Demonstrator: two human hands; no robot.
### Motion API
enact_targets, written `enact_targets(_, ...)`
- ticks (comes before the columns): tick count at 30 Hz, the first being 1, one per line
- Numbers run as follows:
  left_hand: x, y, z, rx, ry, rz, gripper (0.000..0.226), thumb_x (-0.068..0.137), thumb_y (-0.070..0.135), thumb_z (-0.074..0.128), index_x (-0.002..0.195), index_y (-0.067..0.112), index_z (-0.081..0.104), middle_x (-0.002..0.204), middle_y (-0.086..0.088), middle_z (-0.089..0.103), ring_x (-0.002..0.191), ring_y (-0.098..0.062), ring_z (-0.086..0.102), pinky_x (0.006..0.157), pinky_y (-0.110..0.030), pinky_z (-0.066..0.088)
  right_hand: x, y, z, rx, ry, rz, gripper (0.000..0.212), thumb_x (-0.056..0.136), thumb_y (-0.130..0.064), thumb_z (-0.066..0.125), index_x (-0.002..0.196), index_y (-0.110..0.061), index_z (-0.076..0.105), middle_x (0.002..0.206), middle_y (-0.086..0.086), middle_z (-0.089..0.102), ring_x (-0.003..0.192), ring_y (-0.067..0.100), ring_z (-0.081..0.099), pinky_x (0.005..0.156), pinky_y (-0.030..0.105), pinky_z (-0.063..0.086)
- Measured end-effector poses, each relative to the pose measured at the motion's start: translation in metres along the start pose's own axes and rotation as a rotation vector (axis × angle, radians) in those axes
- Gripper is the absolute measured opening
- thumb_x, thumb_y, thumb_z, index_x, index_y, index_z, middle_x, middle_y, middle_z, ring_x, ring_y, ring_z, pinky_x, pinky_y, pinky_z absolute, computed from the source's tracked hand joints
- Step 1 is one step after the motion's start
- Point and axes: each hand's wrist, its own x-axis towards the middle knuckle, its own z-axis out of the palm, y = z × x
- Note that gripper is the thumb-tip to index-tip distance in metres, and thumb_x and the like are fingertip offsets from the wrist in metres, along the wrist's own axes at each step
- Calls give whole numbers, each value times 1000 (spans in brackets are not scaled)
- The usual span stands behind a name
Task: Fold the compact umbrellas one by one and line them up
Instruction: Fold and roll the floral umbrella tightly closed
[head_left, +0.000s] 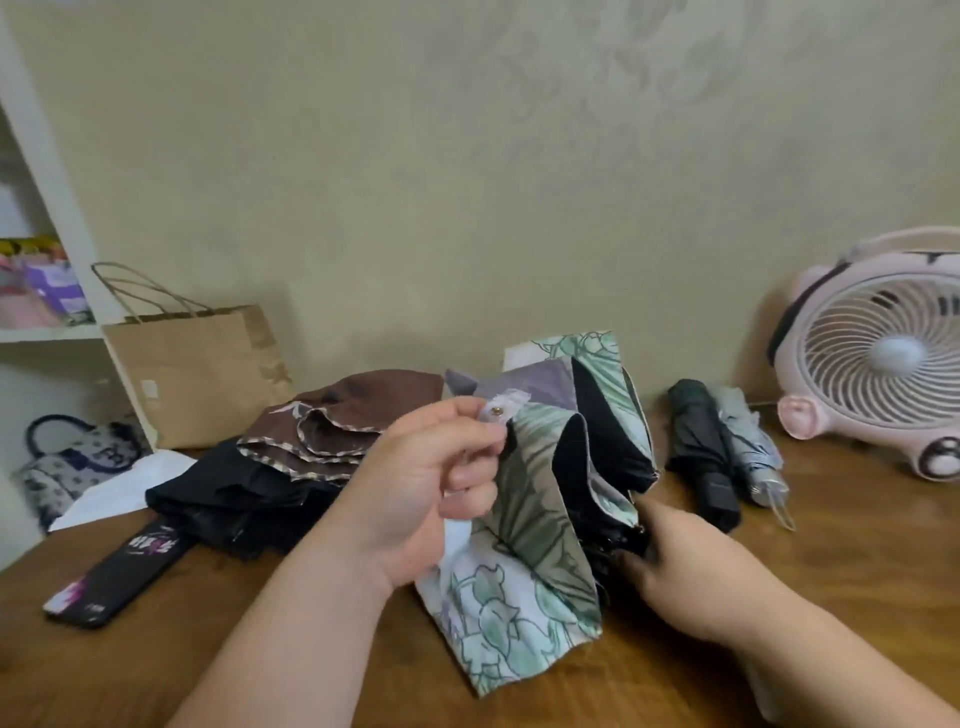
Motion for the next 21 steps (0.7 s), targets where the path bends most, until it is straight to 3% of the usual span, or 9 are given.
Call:
enact_targets(2,14,11,13,168,-16,-17,21,81,7,77,84,10,56,69,-1,41,47,-6,23,38,-17,15,-3,-4,-3,18,5,11,32,89,-48,58,116,-30,55,114,-8,68,105,17,65,87,34,54)
enact_targets(6,49,30,34,323,69,-104,29,99,27,65,76,18,50,62,4,35,41,-4,18,33,-15,11,-1,-1,-10,202,-62,60,26,80,-42,61,99,-25,60,92,-8,70,83,13,66,76,33,55)
enact_targets(9,70,39,45,323,127,-180,35,102,27,60,71,19,46,58,6,31,37,-3,19,31,-17,10,0,4,-12,471,-196,171,27,85,-34,70,98,-14,59,71,2,66,53,18,55,49,30,47)
enact_targets(12,80,41,60,399,172,-163,31,101,20,58,71,18,52,58,3,44,43,-8,37,37,-19,25,-2,7,-16,661,-316,207,44,86,-40,77,93,-1,57,68,11,62,45,21,47,39,26,37)
enact_targets(14,82,40,68,449,175,-144,28,100,20,58,72,18,57,61,3,54,52,-12,54,54,-25,41,-2,9,-20,720,-321,183,58,84,-53,77,88,3,61,70,19,62,44,22,46,38,26,34)
enact_targets(16,84,40,70,459,165,-152,26,100,22,58,75,19,60,61,4,59,61,-14,62,69,-29,49,-3,6,-21,652,-274,182,68,83,-58,75,109,3,59,69,16,65,43,22,49,38,27,38)
enact_targets(18,84,41,67,457,163,-155,26,101,22,58,76,18,61,60,4,60,65,-16,64,74,-31,52,-5,3,-18,509,-249,182,79,85,-57,74,142,-15,39,66,8,66,44,19,54,41,28,45)
enact_targets(21,74,48,56,441,131,-131,27,101,19,56,75,16,61,66,-1,59,61,-18,61,67,-30,52,-7,-1,-14,391,-270,131,83,88,-59,69,153,-22,34,70,5,66,50,19,60,48,30,54)
